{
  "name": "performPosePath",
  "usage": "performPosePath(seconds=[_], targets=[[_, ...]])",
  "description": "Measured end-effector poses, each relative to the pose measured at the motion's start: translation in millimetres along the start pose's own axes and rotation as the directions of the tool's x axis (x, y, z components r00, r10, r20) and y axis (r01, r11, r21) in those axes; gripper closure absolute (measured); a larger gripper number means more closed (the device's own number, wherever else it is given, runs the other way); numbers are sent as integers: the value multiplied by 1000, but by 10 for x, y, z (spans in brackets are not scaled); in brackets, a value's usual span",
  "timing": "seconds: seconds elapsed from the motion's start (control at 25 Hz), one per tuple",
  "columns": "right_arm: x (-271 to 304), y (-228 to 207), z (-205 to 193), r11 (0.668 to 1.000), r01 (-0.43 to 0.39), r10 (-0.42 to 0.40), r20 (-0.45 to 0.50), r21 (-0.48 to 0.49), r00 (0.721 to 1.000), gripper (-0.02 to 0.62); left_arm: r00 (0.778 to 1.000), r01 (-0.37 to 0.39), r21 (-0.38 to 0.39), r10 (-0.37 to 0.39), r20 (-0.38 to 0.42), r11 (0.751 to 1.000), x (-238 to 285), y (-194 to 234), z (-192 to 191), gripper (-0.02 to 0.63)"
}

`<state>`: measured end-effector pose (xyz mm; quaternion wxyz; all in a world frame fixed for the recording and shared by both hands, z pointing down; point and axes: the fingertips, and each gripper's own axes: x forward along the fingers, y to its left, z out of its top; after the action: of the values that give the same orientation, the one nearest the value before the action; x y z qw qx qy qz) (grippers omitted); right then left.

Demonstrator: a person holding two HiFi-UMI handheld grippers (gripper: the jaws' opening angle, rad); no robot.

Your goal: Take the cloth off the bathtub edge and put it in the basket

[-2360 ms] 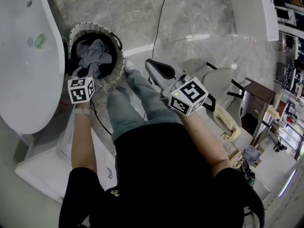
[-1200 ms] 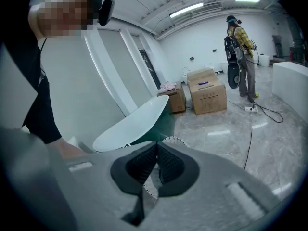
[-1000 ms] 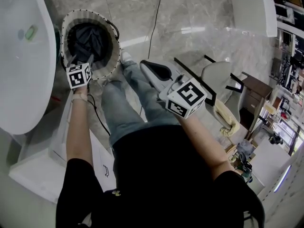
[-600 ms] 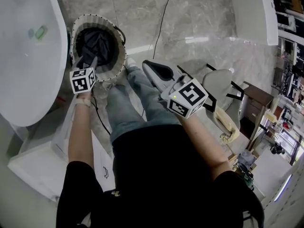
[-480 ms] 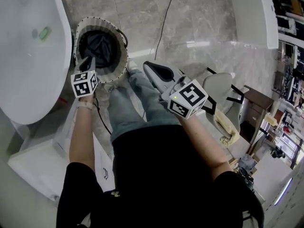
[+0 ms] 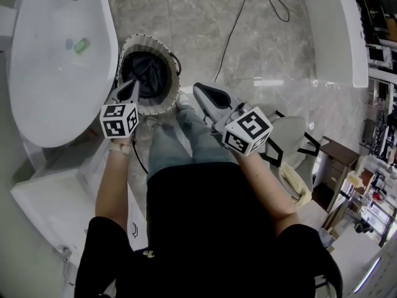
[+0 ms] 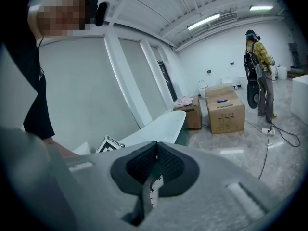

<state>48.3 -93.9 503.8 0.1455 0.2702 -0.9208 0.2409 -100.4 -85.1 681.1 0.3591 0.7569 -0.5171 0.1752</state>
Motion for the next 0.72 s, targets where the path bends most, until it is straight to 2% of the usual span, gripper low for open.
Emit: performPosePath(seconds=[0.44,0.72], targets=[[-30,338,638,991,-118,122,61,-58,991,598,987,9,-5,-8,159,1000,-942,-489,879,592],[-194,592,967,975,-201,209,87,-93,974,598,968,-15,58,-1,251,998,-1556,-845,1328,592]])
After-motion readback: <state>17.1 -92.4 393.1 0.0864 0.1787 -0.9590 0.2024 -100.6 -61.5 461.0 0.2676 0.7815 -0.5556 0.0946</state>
